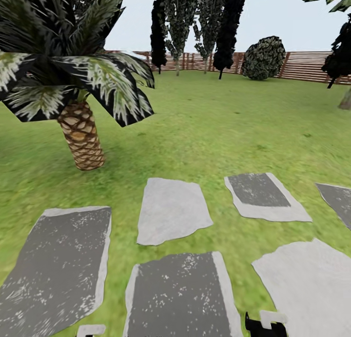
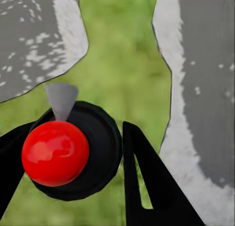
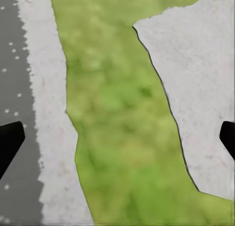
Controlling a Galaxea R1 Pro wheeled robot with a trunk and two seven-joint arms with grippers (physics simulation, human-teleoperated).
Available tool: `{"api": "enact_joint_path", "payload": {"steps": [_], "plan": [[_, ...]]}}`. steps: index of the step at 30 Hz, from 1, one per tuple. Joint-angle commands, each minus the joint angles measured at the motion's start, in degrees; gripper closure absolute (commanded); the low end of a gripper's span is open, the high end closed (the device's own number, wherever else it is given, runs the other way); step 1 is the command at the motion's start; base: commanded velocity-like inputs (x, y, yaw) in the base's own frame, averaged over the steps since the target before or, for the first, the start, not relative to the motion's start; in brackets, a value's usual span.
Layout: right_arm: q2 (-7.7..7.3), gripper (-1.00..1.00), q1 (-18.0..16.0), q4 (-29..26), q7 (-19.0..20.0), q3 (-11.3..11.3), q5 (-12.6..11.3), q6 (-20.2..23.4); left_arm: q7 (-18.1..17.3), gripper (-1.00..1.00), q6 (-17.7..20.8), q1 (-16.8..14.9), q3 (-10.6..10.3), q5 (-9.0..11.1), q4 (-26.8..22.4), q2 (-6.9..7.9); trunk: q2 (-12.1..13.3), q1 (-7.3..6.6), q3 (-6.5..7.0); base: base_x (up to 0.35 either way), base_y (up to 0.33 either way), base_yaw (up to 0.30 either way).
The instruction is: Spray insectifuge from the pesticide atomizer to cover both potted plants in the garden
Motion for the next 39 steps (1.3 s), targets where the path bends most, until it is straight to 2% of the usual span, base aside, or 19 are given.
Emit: {"api": "enact_joint_path", "payload": {"steps": [1,9,15,20,23,39], "plan": [[0.01,-1.0,0.0,0.0,0.0,0.5,-0.6,-0.2,-0.2,1.0,-0.2,0.0,0.5,-0.5,0.0,0.03,0.0,-0.03,0.01,-0.177,-0.243,-0.275],[0.01,-1.0,0.0,0.0,0.0,0.5,-0.6,-0.2,-0.1,1.0,-0.2,0.0,0.6,-0.5,0.1,0.05,0.0,-0.03,0.44,-0.223,-0.189,-0.275],[0.01,-1.0,0.0,0.0,0.0,0.5,-0.6,-0.2,0.0,1.0,-0.1,0.0,0.7,-0.4,0.0,0.14,0.0,-0.03,0.75,-0.033,-0.023,-0.275],[0.01,-1.0,0.0,0.0,0.0,0.5,-0.6,-0.2,0.6,1.0,-0.2,0.0,1.2,1.9,-0.1,0.32,0.0,-0.03,1.02,-0.002,-0.001,-0.275],[0.01,-1.0,0.0,0.0,0.0,0.5,-0.6,-0.2,0.6,1.0,-0.2,0.0,1.2,2.2,-0.1,0.26,0.0,-0.03,1.18,0.0,0.0,-0.275],[0.01,-1.0,0.0,0.0,0.0,0.5,-0.6,-0.2,0.4,1.0,-0.2,0.0,1.2,2.4,-0.1,0.13,0.0,-0.03,1.77,0.0,0.0,-0.282]]}}
